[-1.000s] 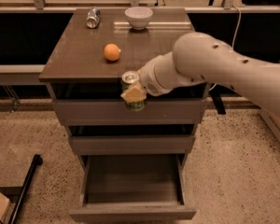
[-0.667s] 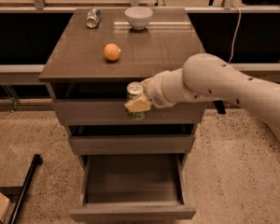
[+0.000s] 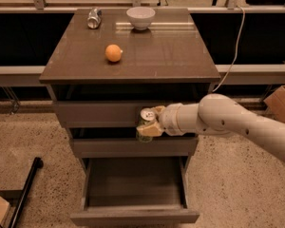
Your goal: Place green can into bottom drawer
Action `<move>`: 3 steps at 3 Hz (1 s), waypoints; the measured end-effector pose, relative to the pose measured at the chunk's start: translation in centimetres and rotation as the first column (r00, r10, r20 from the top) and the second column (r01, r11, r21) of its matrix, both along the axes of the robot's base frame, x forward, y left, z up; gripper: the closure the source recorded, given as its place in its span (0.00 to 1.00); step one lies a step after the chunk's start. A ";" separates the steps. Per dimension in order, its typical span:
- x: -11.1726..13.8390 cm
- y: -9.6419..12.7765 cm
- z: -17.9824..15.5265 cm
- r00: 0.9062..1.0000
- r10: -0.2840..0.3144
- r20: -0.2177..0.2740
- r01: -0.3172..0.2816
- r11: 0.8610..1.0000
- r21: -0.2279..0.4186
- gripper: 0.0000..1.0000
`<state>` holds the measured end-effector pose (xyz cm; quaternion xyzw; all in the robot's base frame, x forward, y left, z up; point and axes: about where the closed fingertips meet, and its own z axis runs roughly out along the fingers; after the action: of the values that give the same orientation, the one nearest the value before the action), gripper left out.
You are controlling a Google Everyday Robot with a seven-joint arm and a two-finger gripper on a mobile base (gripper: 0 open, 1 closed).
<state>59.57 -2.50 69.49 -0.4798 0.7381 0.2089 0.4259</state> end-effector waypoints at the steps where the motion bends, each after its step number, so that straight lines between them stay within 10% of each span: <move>1: -1.1 -0.6 -3.9 0.998 0.021 -0.052 -0.020 1.000 0.018 1.00; 3: -1.3 0.4 -6.7 0.999 0.031 -0.044 -0.031 0.999 0.016 1.00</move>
Offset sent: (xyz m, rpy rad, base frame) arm -0.0096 -0.0060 -0.0352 0.0155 0.0469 0.0184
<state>58.27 -2.12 62.82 -0.4833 0.7381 0.2315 0.4100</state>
